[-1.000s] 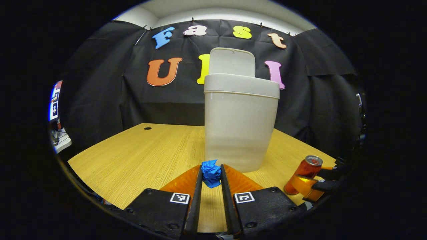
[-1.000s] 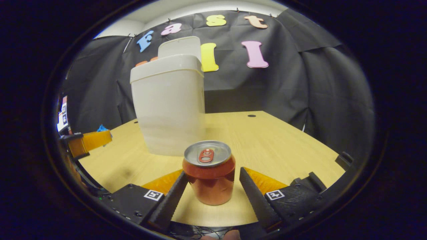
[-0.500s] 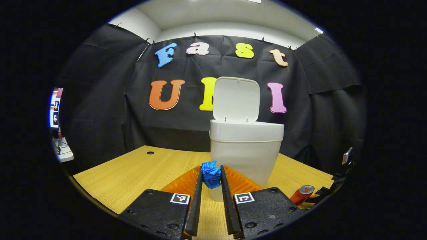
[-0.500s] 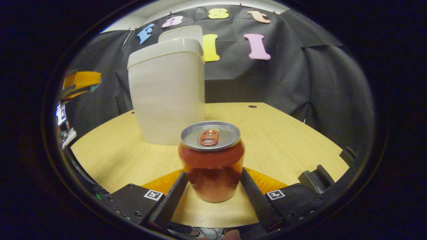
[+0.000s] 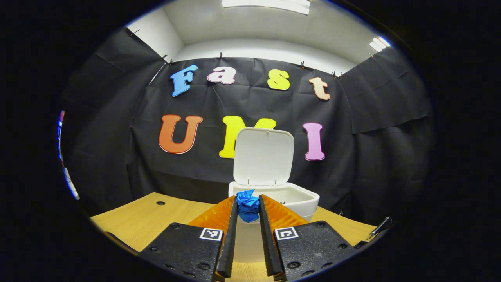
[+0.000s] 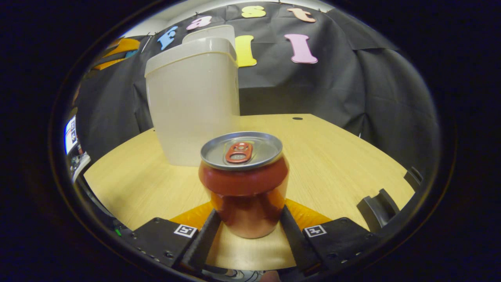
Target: Press the lid of the desktop garbage bin to open it, pick up the crumpled paper on the desktop and throw it into the bin, then pick up the pop can on the desktop and drop it into the bin, and finally close the garbage bin lid.
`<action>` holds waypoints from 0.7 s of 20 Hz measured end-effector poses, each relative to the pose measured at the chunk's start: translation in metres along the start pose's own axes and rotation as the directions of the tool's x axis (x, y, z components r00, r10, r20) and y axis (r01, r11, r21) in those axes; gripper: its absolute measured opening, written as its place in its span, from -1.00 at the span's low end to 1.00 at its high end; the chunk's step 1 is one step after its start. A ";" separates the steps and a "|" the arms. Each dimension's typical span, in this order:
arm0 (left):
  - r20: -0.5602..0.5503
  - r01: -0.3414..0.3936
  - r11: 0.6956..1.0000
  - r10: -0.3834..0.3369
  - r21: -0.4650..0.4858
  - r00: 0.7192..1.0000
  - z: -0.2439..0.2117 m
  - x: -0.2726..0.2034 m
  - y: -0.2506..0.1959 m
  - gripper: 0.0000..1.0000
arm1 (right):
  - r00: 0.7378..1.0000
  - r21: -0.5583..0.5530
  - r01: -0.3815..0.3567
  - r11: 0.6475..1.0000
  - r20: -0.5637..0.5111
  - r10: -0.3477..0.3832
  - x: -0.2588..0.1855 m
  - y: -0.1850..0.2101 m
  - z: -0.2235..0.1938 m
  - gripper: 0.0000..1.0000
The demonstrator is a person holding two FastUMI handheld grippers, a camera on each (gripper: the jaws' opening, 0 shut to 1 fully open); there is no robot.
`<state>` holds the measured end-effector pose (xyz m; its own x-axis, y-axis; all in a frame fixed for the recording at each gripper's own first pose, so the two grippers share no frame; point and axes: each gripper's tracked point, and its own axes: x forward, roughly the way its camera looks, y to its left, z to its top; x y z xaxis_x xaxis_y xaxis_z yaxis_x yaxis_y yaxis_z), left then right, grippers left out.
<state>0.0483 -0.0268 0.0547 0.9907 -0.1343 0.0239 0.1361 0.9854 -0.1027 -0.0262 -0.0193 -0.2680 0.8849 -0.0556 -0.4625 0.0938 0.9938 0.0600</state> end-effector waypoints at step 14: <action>-0.067 -0.016 0.999 0.019 0.046 0.998 0.009 0.079 -0.010 -0.24 | 0.992 -0.049 -0.078 0.996 0.091 0.082 -0.024 -0.003 0.048 0.51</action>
<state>0.1248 -0.0467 0.0670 0.9915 -0.1222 -0.0451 0.1196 0.9912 -0.0570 -0.0260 -0.0260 -0.2146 0.9274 0.0179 -0.3737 0.0018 0.9986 0.0523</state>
